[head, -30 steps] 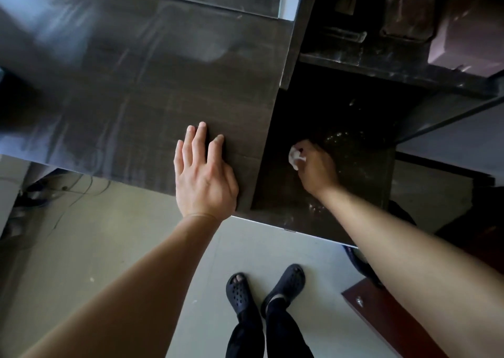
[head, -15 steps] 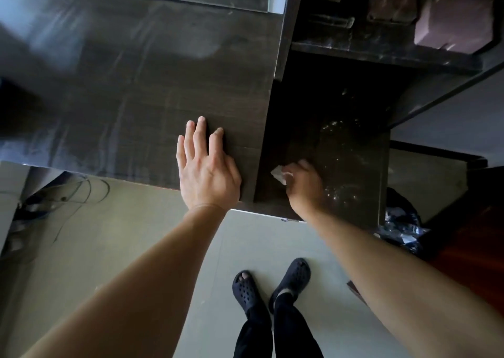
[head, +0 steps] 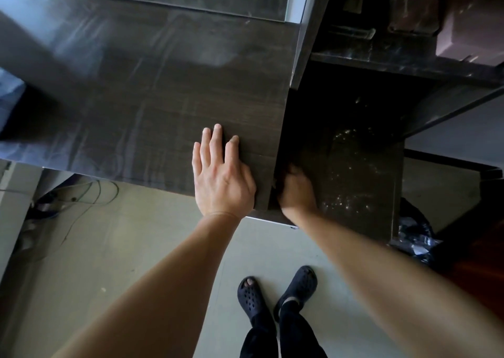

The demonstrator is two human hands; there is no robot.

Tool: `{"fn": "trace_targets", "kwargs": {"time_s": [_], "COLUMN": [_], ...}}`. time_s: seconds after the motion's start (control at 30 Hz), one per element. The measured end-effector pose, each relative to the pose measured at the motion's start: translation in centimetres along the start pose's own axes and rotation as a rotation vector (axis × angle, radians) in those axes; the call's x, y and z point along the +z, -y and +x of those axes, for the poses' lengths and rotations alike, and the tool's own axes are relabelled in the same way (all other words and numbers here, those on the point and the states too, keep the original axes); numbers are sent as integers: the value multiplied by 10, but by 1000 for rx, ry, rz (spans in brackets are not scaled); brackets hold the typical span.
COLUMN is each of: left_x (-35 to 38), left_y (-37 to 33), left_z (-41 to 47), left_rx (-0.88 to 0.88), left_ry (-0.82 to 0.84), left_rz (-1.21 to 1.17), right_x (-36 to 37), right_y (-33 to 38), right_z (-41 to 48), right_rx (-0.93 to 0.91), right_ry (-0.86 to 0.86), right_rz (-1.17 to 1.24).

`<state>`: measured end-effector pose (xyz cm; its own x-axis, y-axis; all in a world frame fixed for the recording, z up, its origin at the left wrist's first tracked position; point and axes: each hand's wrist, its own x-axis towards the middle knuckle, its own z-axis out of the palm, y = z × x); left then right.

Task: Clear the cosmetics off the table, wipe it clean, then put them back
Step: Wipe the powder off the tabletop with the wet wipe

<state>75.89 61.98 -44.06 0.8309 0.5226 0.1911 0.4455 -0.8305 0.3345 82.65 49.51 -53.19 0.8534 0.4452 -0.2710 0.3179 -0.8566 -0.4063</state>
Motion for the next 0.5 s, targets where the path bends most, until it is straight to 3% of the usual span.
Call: {"fn": "trace_targets", "kwargs": {"time_s": [0.07, 0.13, 0.2, 0.37, 0.5], "left_x": [0, -1, -2, -2, 11], "left_y": [0, 0, -2, -22, -51], "left_z": [0, 0, 1, 6, 13], "left_rx": [-4, -10, -12, -123, -52], "left_ry": [-2, 0, 5, 71, 153], "left_rz": [-3, -1, 1, 26, 43], "right_x": [9, 6, -8, -76, -119], "right_y": [-7, -20, -39, -65, -88], "right_z": [-49, -93, -103, -5, 88], "right_rx": [-140, -295, -278, -99, 77], "right_ry": [56, 284, 338, -147, -245], "right_rz": [79, 164, 202, 237, 190]}}
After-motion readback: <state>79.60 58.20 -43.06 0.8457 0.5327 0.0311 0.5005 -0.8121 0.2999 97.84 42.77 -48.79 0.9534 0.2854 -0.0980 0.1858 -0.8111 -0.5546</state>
